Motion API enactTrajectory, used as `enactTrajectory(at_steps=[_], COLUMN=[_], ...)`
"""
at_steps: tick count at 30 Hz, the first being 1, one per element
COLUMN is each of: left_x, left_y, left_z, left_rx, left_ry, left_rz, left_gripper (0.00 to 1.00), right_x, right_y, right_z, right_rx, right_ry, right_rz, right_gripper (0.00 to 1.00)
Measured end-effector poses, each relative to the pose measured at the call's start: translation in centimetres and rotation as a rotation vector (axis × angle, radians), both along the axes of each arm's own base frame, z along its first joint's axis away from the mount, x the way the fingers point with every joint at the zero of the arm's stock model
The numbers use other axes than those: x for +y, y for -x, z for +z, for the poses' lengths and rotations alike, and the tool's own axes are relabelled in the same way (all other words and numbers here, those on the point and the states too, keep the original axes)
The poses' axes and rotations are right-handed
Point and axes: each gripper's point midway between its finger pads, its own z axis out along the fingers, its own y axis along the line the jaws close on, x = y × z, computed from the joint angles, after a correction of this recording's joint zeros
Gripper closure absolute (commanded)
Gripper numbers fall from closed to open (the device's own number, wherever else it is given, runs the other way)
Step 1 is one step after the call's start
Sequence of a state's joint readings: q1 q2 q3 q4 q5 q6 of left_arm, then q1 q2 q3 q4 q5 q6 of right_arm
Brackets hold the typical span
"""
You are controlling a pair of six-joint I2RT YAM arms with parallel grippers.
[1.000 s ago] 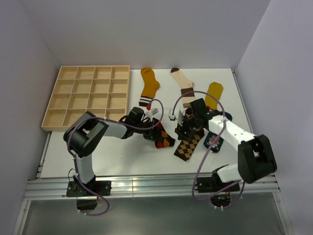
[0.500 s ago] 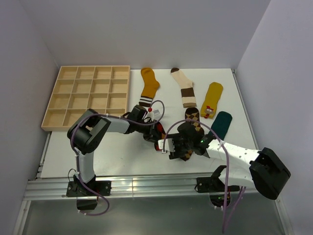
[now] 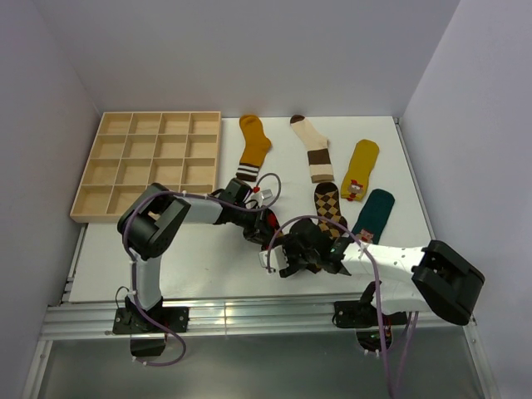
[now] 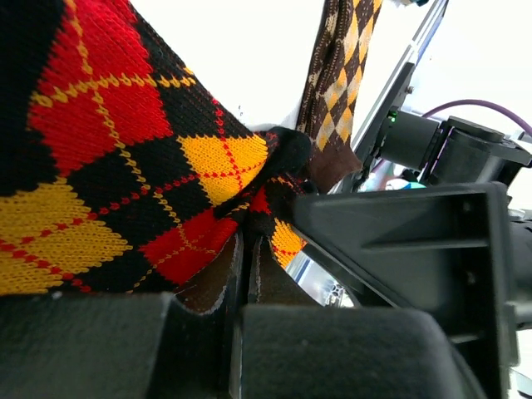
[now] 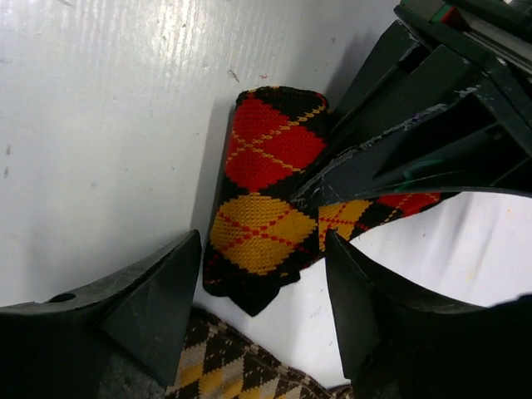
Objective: Roll the socks
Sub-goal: Roll the sock at the center of the board.
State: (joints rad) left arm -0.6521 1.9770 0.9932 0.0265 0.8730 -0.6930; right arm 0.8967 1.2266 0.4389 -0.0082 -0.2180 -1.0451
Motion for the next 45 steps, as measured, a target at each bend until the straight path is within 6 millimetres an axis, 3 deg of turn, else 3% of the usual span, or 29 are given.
enactTrajectory(at_steps=[4, 6, 8, 10, 14, 17, 25, 34, 38, 45], left_x=[0.0, 0.0, 0.1, 0.3, 0.4, 0.5, 1.5, 4.9, 6.4, 8.7], left_y=[0.0, 0.0, 0.0, -0.2, -0.5, -1.2, -4.1, -5.8, -6.1, -6.7], left_z=[0.0, 0.0, -0.1, -0.1, 0.0, 0.6, 3.0, 3.9, 4.9, 8.8], left_rx=[0.007, 0.008, 0.006, 0.004, -0.016, -0.069, -0.27, -0.378, -0.428, -0.572], left_ry=[-0.003, -0.006, -0.009, -0.01, -0.023, -0.04, -0.089, -0.134, -0.124, -0.05], left_rz=[-0.002, -0.002, -0.005, -0.003, 0.01, 0.038, 0.201, 0.439, 0.531, 0.658], left_gripper=[1.0, 0.98, 0.94, 0.84, 0.59, 0.52, 0.51, 0.49, 0.47, 0.46], right_x=[0.2, 0.4, 0.4, 0.5, 0.6, 0.6, -0.9, -2.4, -2.0, -0.4], right_y=[-0.5, -0.7, -1.0, -1.3, -1.3, -1.4, -0.6, 1.1, 1.3, -0.1], right_z=[-0.6, -0.8, -1.3, -1.2, -1.0, -0.6, -0.3, 0.0, 0.0, 0.1], right_rx=[-0.014, -0.019, -0.018, -0.017, 0.009, 0.041, 0.131, 0.255, 0.37, 0.617], right_ry=[0.016, 0.023, 0.045, 0.053, 0.081, 0.108, 0.171, 0.259, 0.336, 0.44], right_rz=[-0.002, -0.001, -0.005, -0.01, -0.014, -0.025, -0.068, -0.078, -0.069, -0.069], right_gripper=[0.44, 0.63, 0.76, 0.8, 0.82, 0.83, 0.84, 0.83, 0.83, 0.83])
